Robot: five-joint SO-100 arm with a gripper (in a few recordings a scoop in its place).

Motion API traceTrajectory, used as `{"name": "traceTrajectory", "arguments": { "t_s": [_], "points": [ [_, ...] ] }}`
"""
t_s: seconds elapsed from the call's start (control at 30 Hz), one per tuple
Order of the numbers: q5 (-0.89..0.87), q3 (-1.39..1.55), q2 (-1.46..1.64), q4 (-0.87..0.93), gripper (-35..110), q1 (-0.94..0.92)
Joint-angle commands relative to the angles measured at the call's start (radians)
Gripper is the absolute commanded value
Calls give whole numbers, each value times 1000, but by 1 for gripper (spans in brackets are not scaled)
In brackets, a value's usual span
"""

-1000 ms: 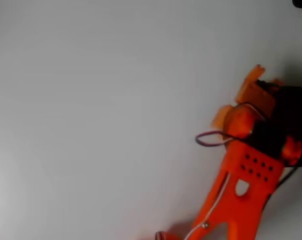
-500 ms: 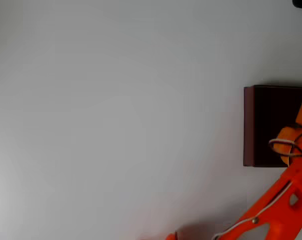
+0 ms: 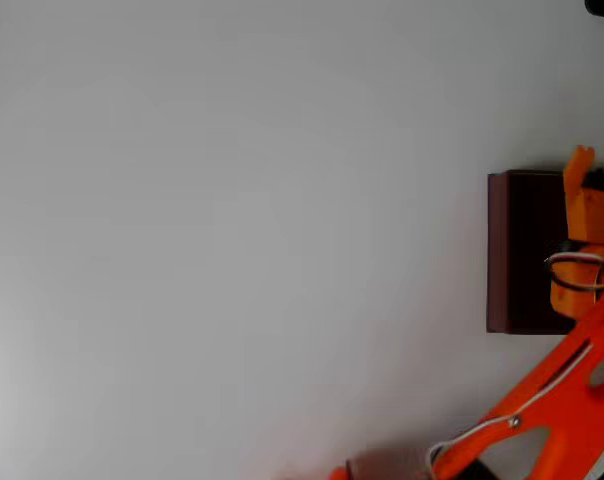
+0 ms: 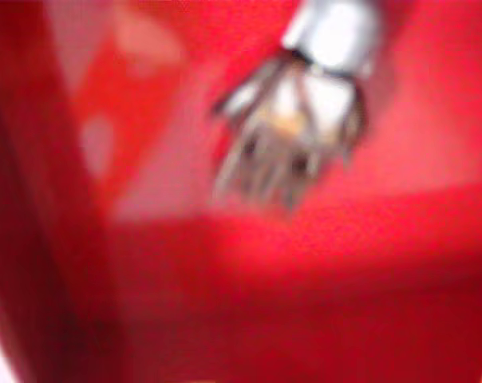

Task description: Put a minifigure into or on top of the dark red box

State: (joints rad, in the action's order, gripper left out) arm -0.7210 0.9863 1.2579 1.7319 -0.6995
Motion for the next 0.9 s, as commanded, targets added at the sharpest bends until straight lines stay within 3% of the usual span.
{"name": "traceTrajectory", "arguments": {
  "t_s": [0.0, 0.2, 0.37, 0.47, 0.67, 0.87],
  "points": [
    [230, 160, 313, 31, 15, 129],
    [494, 581, 864, -64, 8, 600],
    [586, 1169, 1362, -402, 8, 986],
    [617, 1410, 1543, -474, 8, 1134],
    [657, 1623, 1568, -499, 8, 1407],
    [650, 1870, 1815, -578, 8, 1511]
  ]
}}
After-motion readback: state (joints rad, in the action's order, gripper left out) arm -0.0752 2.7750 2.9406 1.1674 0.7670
